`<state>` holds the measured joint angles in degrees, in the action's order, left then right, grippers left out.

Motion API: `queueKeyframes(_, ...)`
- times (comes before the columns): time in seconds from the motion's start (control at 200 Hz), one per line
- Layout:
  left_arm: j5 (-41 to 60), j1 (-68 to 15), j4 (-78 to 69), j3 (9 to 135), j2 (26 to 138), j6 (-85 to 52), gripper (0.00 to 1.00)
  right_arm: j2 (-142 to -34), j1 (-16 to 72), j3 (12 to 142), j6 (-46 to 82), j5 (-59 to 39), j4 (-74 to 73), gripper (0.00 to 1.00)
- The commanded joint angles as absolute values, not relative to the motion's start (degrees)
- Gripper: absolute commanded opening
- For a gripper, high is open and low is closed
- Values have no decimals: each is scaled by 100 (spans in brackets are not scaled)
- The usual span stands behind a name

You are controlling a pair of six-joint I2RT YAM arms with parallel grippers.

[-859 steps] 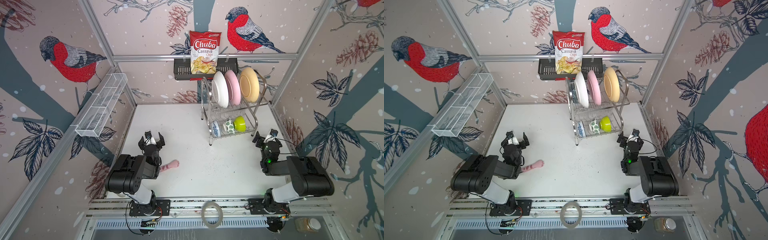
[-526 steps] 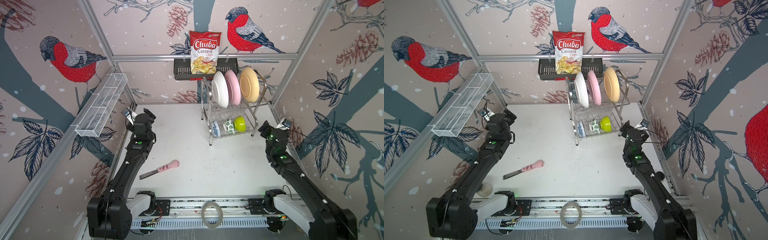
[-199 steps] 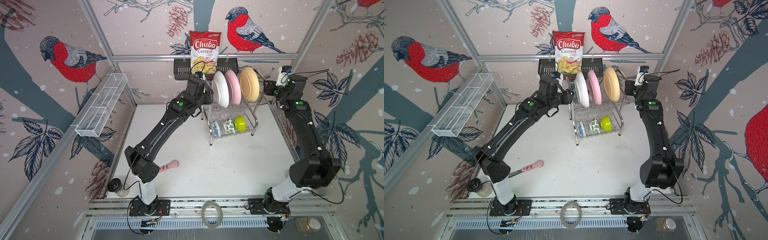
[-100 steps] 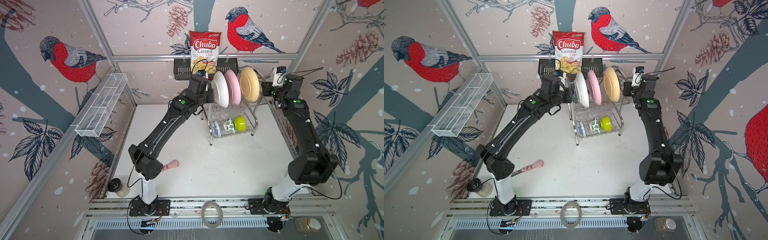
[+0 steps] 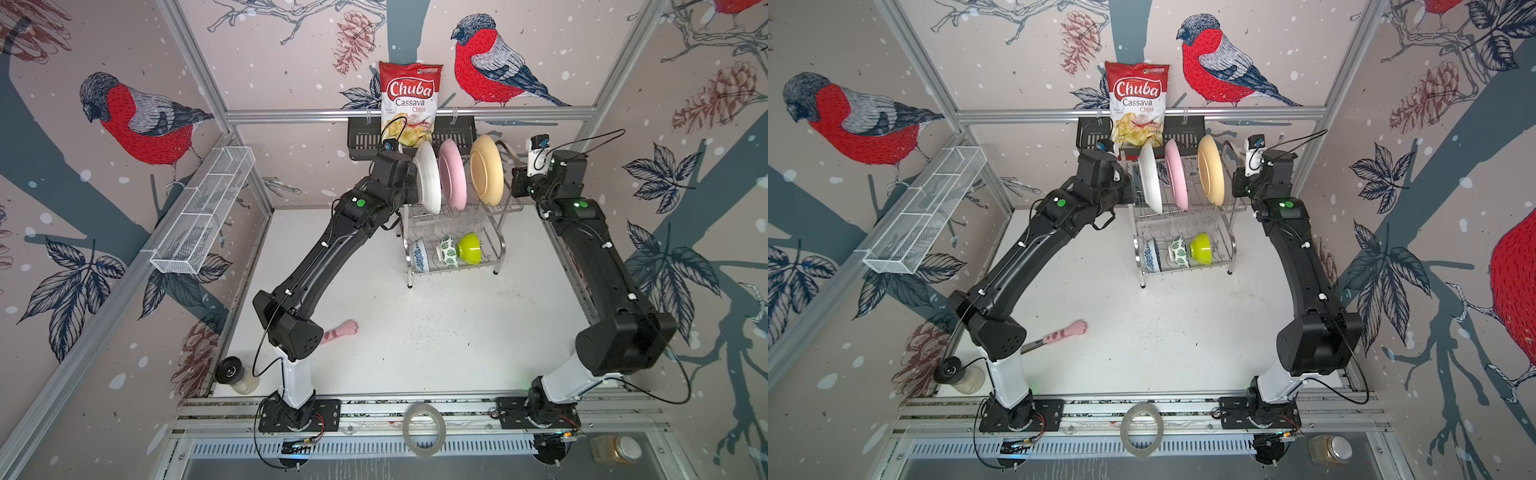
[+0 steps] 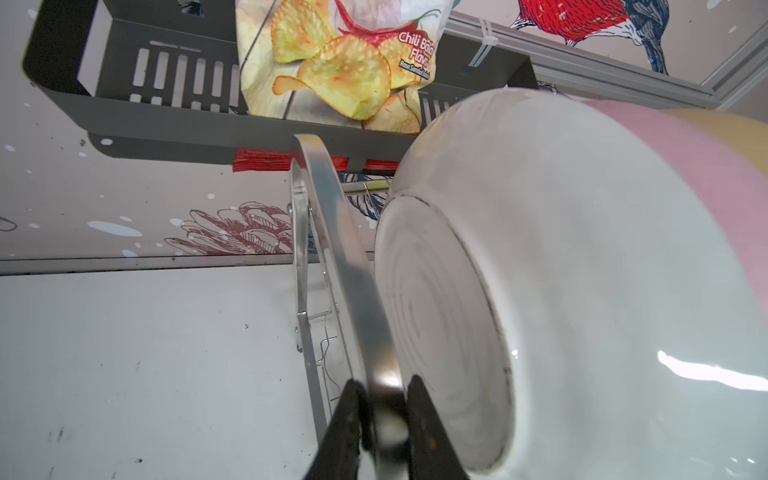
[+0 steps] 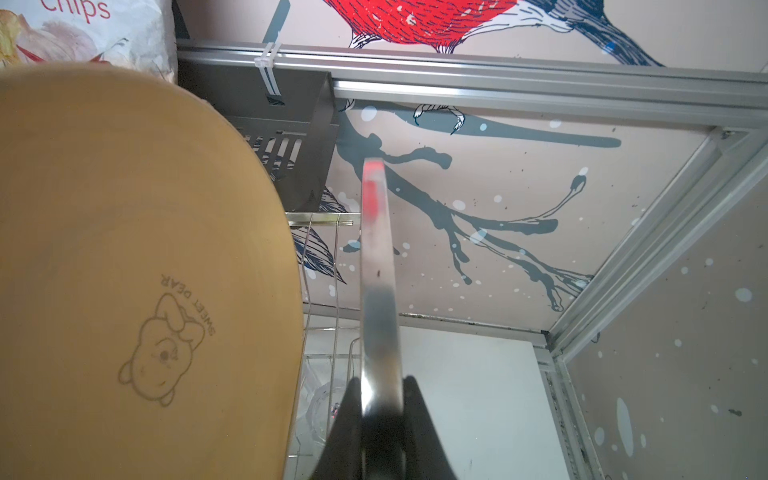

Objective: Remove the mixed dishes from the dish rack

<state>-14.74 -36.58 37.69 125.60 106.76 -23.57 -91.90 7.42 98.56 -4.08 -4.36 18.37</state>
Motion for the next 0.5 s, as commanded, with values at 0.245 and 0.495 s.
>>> queueKeyframes(0.245, -1267, -3010, 3526, 11824, 10049, -2237, 3, -8986, 1309, 9552, 284, -606, 1927, 1)
queueKeyframes(0.495, -1752, -2798, 3383, 11296, 9535, -2068, 4, -9034, 1757, 9533, 474, -653, 1885, 1)
